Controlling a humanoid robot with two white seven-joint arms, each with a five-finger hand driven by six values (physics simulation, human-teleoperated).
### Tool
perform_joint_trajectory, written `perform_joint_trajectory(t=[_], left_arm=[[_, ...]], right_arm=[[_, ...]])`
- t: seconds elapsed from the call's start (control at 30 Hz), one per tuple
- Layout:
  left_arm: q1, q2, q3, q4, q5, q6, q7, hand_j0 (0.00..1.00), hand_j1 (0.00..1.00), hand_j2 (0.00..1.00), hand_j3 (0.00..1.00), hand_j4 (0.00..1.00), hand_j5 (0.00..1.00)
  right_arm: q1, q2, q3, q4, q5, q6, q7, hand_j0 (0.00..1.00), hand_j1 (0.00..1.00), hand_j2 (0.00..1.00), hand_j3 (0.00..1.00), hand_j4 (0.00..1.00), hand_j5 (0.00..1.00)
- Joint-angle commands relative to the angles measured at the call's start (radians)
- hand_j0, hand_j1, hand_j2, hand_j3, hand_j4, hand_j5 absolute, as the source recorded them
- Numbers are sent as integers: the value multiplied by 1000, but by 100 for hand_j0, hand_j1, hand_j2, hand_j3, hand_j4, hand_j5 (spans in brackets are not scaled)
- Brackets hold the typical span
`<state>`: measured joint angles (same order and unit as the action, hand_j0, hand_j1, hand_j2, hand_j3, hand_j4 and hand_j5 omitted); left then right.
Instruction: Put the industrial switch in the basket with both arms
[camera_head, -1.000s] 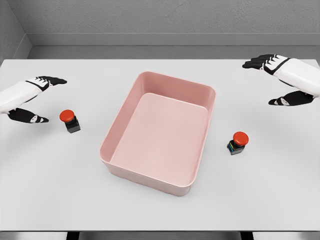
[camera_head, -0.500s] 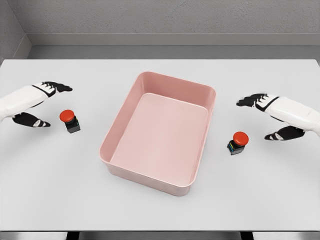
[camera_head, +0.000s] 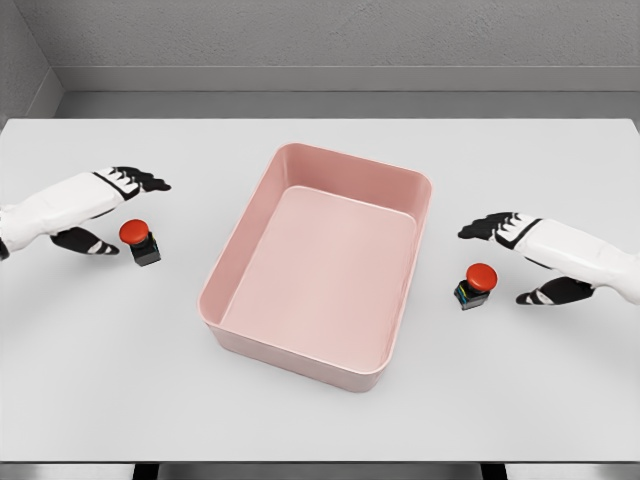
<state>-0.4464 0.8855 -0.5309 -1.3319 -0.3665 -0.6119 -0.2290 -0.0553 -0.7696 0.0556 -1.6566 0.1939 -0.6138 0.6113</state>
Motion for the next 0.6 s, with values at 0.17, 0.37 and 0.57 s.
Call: perform_joint_trajectory(t=[0.17,0.37,0.57], left_arm=[[2,-5,-24,0,-8,1,0,100,100,100,100,100,100],[0,-10,-24,5,-29,1,0,88,88,88,88,88,88],[0,-11,-24,7,-37,1,0,83,83,83,83,83,83]], right_arm=[[32,9,1,-14,15,3,0,100,100,100,100,100,100],[34,49,3,-14,56,3,0,100,100,100,100,100,100],[40,78,1,-6,101,3,0,100,100,100,100,100,100]])
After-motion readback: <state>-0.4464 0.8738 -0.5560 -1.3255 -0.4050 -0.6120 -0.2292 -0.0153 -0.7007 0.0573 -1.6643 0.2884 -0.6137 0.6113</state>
